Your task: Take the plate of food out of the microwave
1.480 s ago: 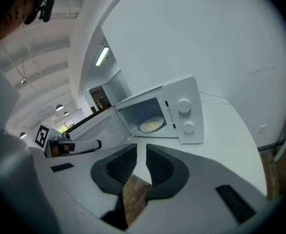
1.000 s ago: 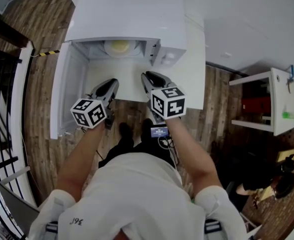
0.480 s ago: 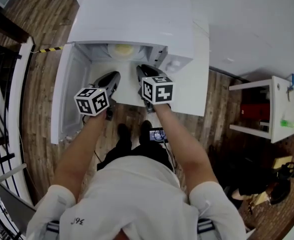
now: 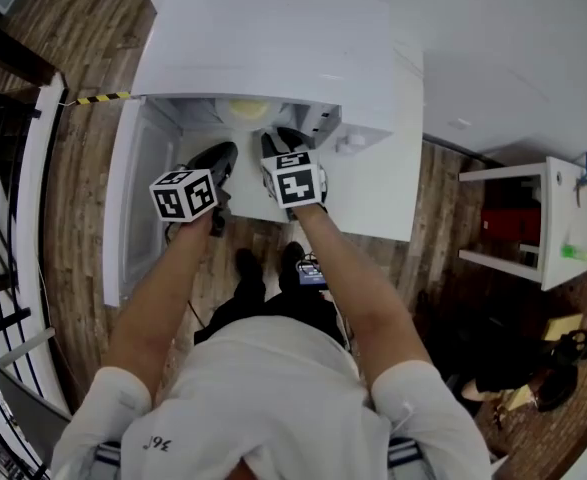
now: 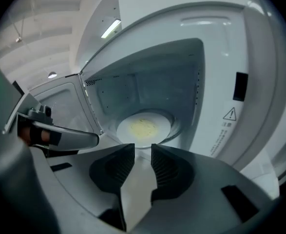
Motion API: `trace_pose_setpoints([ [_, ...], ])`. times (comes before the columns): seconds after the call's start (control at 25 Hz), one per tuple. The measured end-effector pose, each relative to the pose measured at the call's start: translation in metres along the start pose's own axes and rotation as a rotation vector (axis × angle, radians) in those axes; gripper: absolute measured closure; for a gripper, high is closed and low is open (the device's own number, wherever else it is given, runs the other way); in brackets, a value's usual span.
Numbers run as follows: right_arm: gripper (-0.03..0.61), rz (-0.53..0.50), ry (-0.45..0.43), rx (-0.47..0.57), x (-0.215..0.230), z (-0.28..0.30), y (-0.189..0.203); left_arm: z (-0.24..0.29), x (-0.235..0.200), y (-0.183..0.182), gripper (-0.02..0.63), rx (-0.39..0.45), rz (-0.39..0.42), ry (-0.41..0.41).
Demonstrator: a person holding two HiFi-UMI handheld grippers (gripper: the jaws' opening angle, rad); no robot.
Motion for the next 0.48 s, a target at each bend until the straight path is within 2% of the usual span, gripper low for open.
trace_pose_setpoints([
  [0.16, 0.494, 0.07, -0.008, -0.007, 0.004, 0.013, 0.0, 0.011, -0.014, -0.004, 0.601, 0.009, -0.056, -0.013],
  [0.2, 0.491, 0.098, 0.001, -0.011, 0.006, 0.016, 0.001, 0.013, -0.017, -0.005, 0.584, 0.01, -0.067, -0.018],
  [0.28, 0.435, 0.169, 0.023, -0.018, 0.011, 0.023, 0.001, 0.018, -0.023, -0.007, 0.561, 0.01, -0.083, -0.03],
  [0.4, 0.385, 0.286, 0.042, -0.027, 0.015, 0.033, 0.002, 0.022, -0.029, -0.01, 0.546, 0.007, -0.09, -0.045],
  [0.48, 0.367, 0.329, 0.047, -0.028, 0.014, 0.039, 0.001, 0.024, -0.033, -0.011, 0.545, 0.005, -0.088, -0.054],
])
Point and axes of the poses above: the fingertips, and each gripper's own axes: z forward along the fingers, x to its right, y out of its underside, the point moved 5 cm from there along -z, backward along the fingers, and after that the axes turned 6 degrees about y, right-handed, at the moved point
